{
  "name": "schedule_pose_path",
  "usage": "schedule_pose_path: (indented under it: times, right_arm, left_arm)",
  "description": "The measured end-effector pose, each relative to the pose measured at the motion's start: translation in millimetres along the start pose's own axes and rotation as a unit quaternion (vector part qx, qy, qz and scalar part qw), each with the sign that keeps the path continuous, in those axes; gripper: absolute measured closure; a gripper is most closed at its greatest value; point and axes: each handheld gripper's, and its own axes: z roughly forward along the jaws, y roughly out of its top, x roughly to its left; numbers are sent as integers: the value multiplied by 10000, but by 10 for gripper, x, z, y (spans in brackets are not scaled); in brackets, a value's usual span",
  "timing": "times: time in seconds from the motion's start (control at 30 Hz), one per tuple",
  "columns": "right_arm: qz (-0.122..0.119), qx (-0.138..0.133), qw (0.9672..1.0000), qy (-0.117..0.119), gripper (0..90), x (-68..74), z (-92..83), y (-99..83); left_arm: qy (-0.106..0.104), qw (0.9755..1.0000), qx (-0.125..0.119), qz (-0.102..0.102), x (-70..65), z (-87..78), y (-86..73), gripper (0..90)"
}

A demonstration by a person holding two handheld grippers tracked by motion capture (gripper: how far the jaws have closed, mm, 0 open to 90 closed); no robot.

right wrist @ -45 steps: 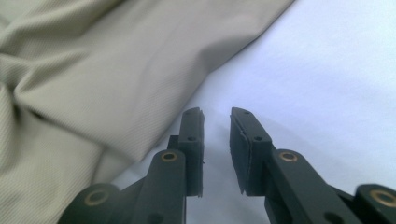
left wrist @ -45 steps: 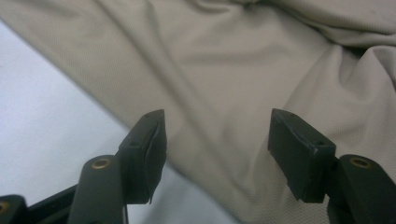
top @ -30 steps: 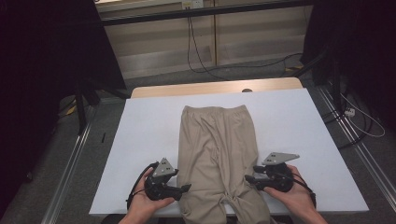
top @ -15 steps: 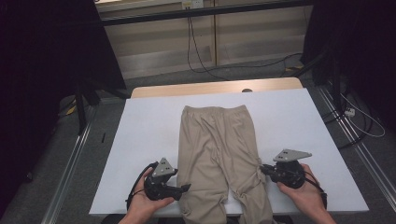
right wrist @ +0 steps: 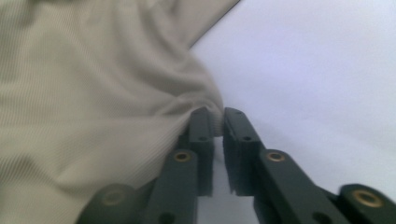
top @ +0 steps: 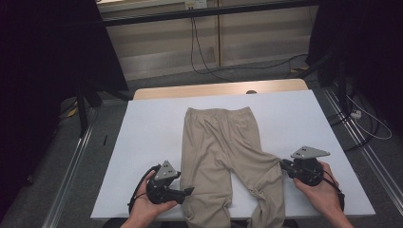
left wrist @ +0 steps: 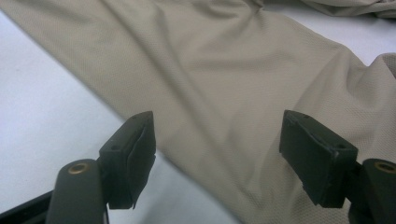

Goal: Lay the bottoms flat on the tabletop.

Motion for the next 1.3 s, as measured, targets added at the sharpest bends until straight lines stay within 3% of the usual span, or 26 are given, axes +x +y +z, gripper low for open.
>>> schedule_pose_path:
  times: [0.1, 0.17, 0.2, 0.27, 0.4, 0.47, 0.53, 0.63, 0.7, 0.73, 0.8, 0.87, 1.0, 1.03, 1.1, 1.17, 1.2, 1.27, 1.3]
  right_arm:
    - [142, -246, 9994, 176, 739, 12, -111, 19]
    - [146, -413, 9986, 285, 735, 97, -219, 8]
    - [102, -445, 9979, 461, 739, 158, -269, -3]
    - [44, -331, 9948, 967, 751, 301, -320, -49]
    - [-301, 61, 9877, 1531, 648, 579, -274, -170]
    - [-369, 158, 9856, 1644, 569, 654, -233, -165]
    - [-444, 205, 9841, 1707, 535, 724, -188, -155]
    - [-681, 276, 9817, 1755, 526, 862, -139, -153]
    - [-769, 251, 9805, 1790, 615, 933, -139, -146]
    - [-831, 217, 9810, 1737, 653, 978, -148, -152]
    - [-884, 257, 9767, 1937, 802, 1030, -160, -160]
    - [-858, 281, 9739, 2081, 870, 1100, -170, -173]
    - [-838, 325, 9664, 2408, 898, 1232, -185, -180]
    - [-862, 324, 9656, 2434, 898, 1263, -190, -175]
    - [-805, 352, 9590, 2694, 898, 1331, -184, -177]
    - [-940, 357, 9582, 2678, 896, 1408, -181, -175]
    - [-884, 327, 9574, 2731, 886, 1418, -177, -161]
    - [-763, 220, 9577, 2767, 786, 1387, -170, -121]
    - [-771, 175, 9581, 2754, 750, 1360, -177, -98]
  left_arm:
    - [-1, 10000, -14, -35, -1, -2, -3, 273]
    - [11, 10000, -9, -5, 4, -2, 0, 273]
    - [13, 10000, -20, -26, 1, 3, 1, 273]
    - [5, 10000, 35, -7, -5, 6, 3, 273]
    - [-75, 9999, 85, 57, -25, 19, 9, 273]
    - [-83, 9999, 114, 86, -51, 32, 3, 312]
    - [-315, 9992, 228, 96, -67, 52, -3, 386]
    - [-496, 9982, 309, 145, -132, 82, -10, 540]
    - [-542, 9973, 377, 333, -178, 85, -8, 565]
    - [-567, 9973, 339, 311, -197, 89, -9, 563]
    - [-585, 9972, 356, 301, -231, 83, -11, 538]
    - [-609, 9971, 323, 320, -288, 77, -17, 506]
    - [-748, 9953, 344, 518, -409, 59, -28, 491]
    - [-734, 9937, 441, 716, -429, 56, -30, 492]
    - [-714, 9934, 484, 760, -474, 72, -38, 511]
    - [-688, 9926, 527, 845, -496, 72, -43, 551]
    - [-729, 9924, 534, 834, -502, 66, -43, 578]
    - [-651, 9919, 569, 933, -517, 37, -48, 802]
    - [-728, 9911, 591, 942, -510, 22, -51, 850]
